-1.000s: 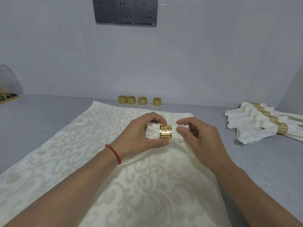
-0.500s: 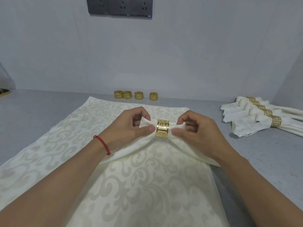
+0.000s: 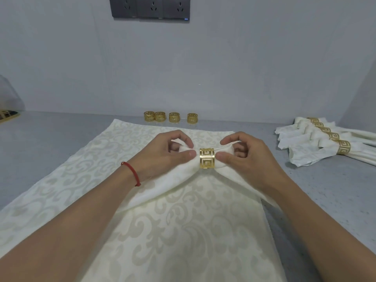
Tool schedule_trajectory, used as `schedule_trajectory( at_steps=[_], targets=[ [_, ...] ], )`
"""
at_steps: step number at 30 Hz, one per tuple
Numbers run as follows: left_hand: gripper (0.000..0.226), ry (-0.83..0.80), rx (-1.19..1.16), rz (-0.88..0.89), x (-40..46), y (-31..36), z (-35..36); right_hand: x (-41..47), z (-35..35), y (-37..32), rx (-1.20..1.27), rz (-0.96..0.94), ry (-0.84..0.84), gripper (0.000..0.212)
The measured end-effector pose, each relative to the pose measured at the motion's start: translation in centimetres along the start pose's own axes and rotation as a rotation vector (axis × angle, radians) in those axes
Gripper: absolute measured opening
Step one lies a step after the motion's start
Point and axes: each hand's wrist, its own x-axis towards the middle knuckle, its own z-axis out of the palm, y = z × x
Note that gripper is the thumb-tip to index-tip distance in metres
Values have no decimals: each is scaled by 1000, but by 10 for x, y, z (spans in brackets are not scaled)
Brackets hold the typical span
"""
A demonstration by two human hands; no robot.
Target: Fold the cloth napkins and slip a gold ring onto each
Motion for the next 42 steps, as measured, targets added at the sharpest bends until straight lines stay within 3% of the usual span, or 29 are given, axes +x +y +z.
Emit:
schedule_trajectory(
  at_steps=[3, 6, 8, 15, 19, 21, 25, 29, 33, 38, 42],
  targets=[
    [43, -160, 93, -118, 0, 20, -8, 1, 0, -9, -6, 28, -51, 17],
    [38, -239, 331, -145, -1, 38, -7, 0, 4, -22, 2, 49, -109, 15],
    [36, -257, 363, -128, -8, 43, -6, -4, 5, -30, -9, 97, -147, 16],
    [27, -243, 284, -113, -41, 52, -5, -34, 6, -46, 47, 171, -191, 18],
    [35, -263, -15, -322, -49, 43, -8, -39, 10, -36, -193, 188, -105, 22],
    [27, -222, -6, -358, -55, 33, -5, -43, 15, -30, -246, 220, -99, 24],
    [20, -100, 268, -315, -62, 17, 10, -50, 28, -17, -453, 247, -134, 35],
    [13, -27, 105, -377, -64, 5, 11, -52, 29, -14, -418, 263, -108, 36],
    [13, 52, 183, -352, -60, 1, 17, -50, 34, -17, -442, 284, -119, 43],
    [24, 62, 51, -380, -63, 10, 11, -50, 13, -27, -169, 369, -159, 44],
    [30, 69, -32, -307, -65, 27, 16, -58, -10, -29, -40, 323, -60, 34]
  ],
)
